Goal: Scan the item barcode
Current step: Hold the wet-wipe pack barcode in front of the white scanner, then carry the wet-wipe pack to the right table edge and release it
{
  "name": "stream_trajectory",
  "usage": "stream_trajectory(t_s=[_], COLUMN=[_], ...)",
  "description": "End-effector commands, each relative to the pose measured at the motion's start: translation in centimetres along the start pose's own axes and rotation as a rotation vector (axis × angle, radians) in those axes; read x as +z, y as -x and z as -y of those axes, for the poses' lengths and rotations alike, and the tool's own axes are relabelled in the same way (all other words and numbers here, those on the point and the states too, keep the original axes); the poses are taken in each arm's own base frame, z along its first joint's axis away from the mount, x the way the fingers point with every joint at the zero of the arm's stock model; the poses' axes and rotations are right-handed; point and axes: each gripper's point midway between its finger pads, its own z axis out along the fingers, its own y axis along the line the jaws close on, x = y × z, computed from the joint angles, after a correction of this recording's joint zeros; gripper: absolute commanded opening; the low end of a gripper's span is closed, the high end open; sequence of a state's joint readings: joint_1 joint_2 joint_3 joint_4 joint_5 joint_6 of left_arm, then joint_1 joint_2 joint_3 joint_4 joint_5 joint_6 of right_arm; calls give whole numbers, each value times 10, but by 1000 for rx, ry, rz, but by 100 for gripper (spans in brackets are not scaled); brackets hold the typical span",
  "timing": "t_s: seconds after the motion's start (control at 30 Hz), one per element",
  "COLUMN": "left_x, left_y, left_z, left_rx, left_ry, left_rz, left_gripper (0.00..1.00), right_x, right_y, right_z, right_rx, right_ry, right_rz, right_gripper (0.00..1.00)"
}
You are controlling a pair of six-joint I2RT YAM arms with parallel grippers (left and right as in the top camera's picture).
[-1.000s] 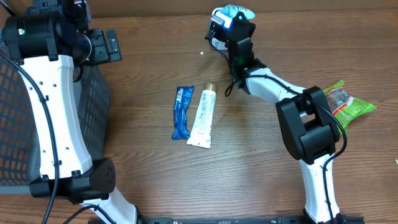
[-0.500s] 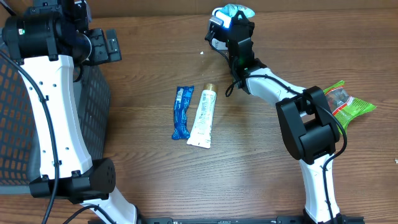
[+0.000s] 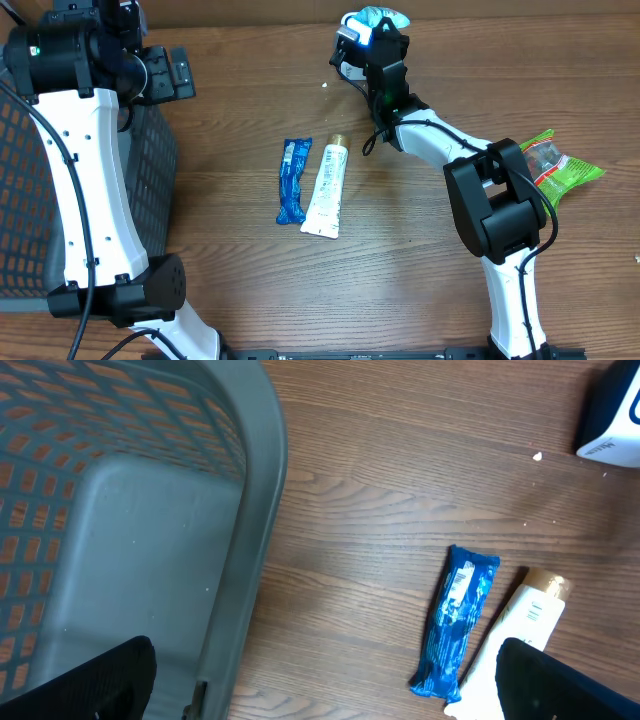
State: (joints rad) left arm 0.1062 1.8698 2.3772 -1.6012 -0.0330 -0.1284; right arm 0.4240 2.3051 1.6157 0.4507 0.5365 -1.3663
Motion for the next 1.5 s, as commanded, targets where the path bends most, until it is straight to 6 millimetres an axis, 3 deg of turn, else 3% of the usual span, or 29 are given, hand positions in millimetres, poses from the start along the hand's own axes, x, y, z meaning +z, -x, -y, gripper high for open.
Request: stream_trajectory(t_s=[0.0,0.17,0.27,0.3,0.4,0.43,0.47,0.5,0.6,0.67,0.77,0.87,0.97,1.13,1.33,1.37,1.43,1.47], left_x=[-16,-16,-16,-15,-15,-16,-16,-16,-16,-15,-15,-16,-16,-15,-16,-16,-16,-16], left_y=[2,2,2,2,2,2,2,2,2,2,2,2,2,2,2,2,2,2], left_z=[4,4,4,4,4,4,5,4,4,4,4,4,4,4,4,4,4,4], left_rx=[-3,-3,-3,-3,-3,-2,-2,-3,-3,-3,-3,-3,-3,-3,-3,-3,-3,-3], left_ry=[-18,-18,-18,-18,-18,-18,-18,-18,-18,-18,-17,-18,-18,-17,-18,-18,-18,-18], left_rz=[43,44,44,43,43,43,43,43,43,43,43,44,43,43,43,44,44,44], left_gripper=[99,100,100,100,100,100,100,100,100,100,100,100,100,100,100,100,100,100], right_x=[-2,-27,-61,-81,-112,-117,-140,-174,-211,-217,-216,-211,-203,-192,-172,-169,-161,-155], right_y=[10,23,35,41,42,43,52,69,70,40,-11,-81,-135,-209,-276,-285,-292,-290], right_z=[24,74,72,76,92,92,81,64,49,35,20,4,-10,-33,-58,-61,-62,-58], right_rx=[32,221,265,424,797,854,1011,1156,1350,1503,1581,1698,1771,1842,1931,1938,1967,1969], right_ry=[-38,-41,140,211,284,310,474,743,1050,1136,1119,1042,894,599,370,336,310,320], right_rz=[44,84,101,102,50,42,39,51,-41,-265,-513,-818,-1024,-1225,-1220,-1214,-1170,-1128], right_gripper=[6,6,4,4,4,4,4,4,4,4,4,4,4,4,4,6,24,43])
